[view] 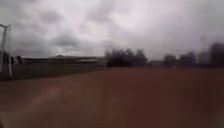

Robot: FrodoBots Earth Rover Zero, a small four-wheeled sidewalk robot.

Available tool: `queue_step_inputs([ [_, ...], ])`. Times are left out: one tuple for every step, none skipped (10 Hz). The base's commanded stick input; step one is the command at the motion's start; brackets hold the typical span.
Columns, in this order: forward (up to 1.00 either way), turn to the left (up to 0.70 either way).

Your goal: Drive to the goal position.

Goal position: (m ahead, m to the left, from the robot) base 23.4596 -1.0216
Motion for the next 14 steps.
queue_step_inputs([
  [0.7,0.0],
  [0.7,0.0],
  [0.7,0.0],
  [0.7,0.0],
  [0.7,0.0],
  [0.7,0.0],
  [0.7,0.0],
  [0.7,0.0],
  [0.7,0.0],
  [0.7,0.0],
  [0.7,0.0],
  [0.7,0.0],
  [0.7,0.0],
  [0.7,0.0],
])
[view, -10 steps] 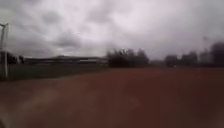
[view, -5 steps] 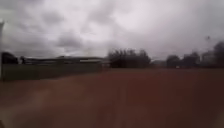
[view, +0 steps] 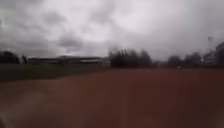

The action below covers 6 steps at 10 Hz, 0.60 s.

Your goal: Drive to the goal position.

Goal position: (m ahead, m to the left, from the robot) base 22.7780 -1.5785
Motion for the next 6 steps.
queue_step_inputs([
  [0.7,0.0],
  [0.7,0.0],
  [0.7,0.0],
  [0.7,0.0],
  [0.7,0.0],
  [0.7,0.0],
])
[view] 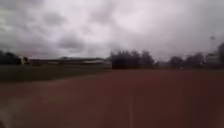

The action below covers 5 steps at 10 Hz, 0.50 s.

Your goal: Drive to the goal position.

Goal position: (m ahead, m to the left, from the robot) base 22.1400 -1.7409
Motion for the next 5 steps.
queue_step_inputs([
  [0.7,0.0],
  [0.7,0.0],
  [0.7,0.0],
  [0.7,0.0],
  [0.7,0.0],
])
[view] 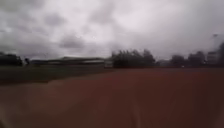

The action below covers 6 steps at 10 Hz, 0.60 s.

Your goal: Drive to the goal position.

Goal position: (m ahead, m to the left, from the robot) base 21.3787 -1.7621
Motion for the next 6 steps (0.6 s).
queue_step_inputs([
  [0.7,0.0],
  [0.7,0.0],
  [0.7,0.0],
  [0.7,0.0],
  [0.7,0.0],
  [0.7,0.0],
])
